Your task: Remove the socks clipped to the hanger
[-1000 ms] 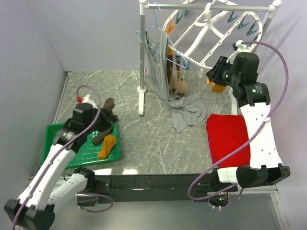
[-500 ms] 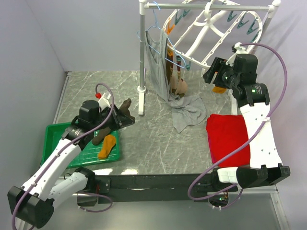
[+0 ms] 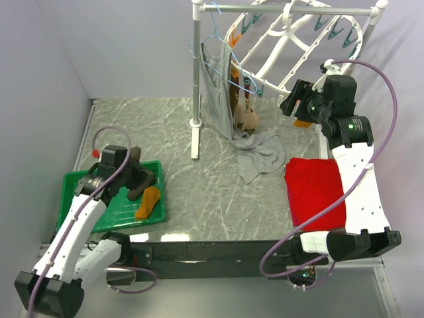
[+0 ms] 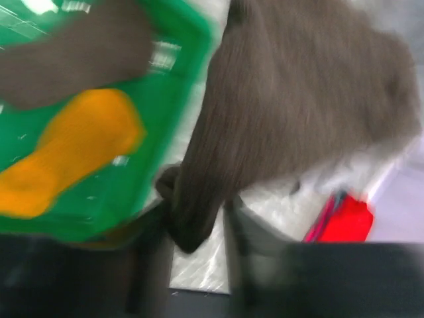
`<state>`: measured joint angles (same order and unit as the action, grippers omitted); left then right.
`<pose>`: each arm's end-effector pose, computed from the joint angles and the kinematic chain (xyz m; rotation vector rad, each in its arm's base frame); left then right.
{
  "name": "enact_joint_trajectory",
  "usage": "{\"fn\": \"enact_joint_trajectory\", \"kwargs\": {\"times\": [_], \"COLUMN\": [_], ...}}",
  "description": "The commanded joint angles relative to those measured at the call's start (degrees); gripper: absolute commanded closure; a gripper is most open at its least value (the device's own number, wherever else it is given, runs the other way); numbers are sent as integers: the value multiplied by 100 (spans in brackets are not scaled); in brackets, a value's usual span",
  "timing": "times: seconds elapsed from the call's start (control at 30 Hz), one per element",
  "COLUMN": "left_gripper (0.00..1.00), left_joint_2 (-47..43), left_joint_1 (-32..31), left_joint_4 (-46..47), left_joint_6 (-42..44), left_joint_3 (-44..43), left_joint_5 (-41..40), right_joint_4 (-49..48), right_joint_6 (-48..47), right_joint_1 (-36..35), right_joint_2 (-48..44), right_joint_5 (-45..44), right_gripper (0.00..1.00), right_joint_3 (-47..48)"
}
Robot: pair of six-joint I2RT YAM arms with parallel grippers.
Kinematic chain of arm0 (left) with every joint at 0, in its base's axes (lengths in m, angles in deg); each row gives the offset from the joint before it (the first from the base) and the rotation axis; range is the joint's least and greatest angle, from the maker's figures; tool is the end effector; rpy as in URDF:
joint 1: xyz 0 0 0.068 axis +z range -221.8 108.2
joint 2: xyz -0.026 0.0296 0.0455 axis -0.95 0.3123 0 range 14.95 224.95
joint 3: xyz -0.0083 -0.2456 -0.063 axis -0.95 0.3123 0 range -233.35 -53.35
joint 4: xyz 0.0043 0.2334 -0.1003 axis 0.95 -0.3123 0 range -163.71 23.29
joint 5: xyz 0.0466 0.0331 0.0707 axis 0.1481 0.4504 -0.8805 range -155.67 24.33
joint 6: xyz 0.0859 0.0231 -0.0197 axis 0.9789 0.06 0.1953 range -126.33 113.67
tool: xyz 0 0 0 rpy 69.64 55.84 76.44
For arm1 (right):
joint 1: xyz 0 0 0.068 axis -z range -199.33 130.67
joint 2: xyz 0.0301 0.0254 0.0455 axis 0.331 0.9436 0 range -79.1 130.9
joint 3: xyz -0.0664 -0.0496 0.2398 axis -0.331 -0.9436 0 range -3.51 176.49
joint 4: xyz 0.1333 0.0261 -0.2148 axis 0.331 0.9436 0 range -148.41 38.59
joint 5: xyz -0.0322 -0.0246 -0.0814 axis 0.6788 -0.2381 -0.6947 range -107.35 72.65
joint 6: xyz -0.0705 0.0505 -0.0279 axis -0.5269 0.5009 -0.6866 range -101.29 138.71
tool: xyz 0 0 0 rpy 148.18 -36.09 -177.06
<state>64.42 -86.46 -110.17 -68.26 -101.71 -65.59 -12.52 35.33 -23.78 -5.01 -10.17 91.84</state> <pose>0.2035 -0.0534 0.2452 -0.9799 2.2407 -0.6355 0.2915 0.0329 0.4257 0.1327 2.0109 0.3604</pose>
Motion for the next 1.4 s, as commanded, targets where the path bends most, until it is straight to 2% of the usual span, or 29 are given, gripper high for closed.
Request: {"fn": "enact_joint_trajectory", "kwargs": {"times": [0.0,0.03,0.07,0.1,0.23,0.33,0.37,0.4,0.43,0.5,0.6,0.7,0.8,0.83,1.03,1.2,1.37], "left_gripper": [15,3,1,3,4,4,4,4,4,4,4,1,1,2,5,6,6], "left_joint_2": [-95,-131,-157,-244,-412,-368,-342,-324,-307,-254,-254,-272,-27,79,1090,2046,2750], "left_joint_1": [603,726,762,788,815,815,815,815,815,815,780,421,-281,-719,-2188,-2972,-3605], "left_joint_4": [-786,-787,-839,-874,-971,-927,-762,-534,-271,275,1064,1821,2210,2376,2913,3195,3265], "left_joint_6": [-320,-293,-293,-311,-302,-179,-66,440,680,1093,1053,772,578,542,366,445,568], "left_joint_3": [343,379,380,345,169,20,-24,-59,-77,-147,-183,-200,-349,-411,-903,-1639,-2353], "left_joint_5": [-484,-447,-465,-534,-746,-597,-449,-195,373,939,1898,2023,1796,1698,1320,1311,1389], "right_joint_4": [-10,-1,-10,-1,-1,25,43,69,139,218,412,587,755,772,510,-114,-1528], "right_joint_6": [-71,-89,-89,-98,-72,-54,-45,-45,-54,-71,-124,-142,-159,-151,-168,-195,-431], "right_joint_1": [32,23,23,32,23,32,23,23,23,23,23,32,32,32,224,927,1245], "right_joint_2": [-210,-219,-236,-245,-342,-403,-412,-430,-465,-491,-492,-456,-404,-438,-553,-518,-781], "right_joint_5": [73,73,64,56,108,231,257,231,205,161,39,-199,-541,-673,-1307,-737,-86], "right_gripper": [23,23,23,23,23,23,22,22,22,22,22,22,22,22,25,24,19], "right_joint_3": [168,159,116,89,-16,-60,-60,-60,-52,-34,71,238,440,475,249,-297,-1272]}}
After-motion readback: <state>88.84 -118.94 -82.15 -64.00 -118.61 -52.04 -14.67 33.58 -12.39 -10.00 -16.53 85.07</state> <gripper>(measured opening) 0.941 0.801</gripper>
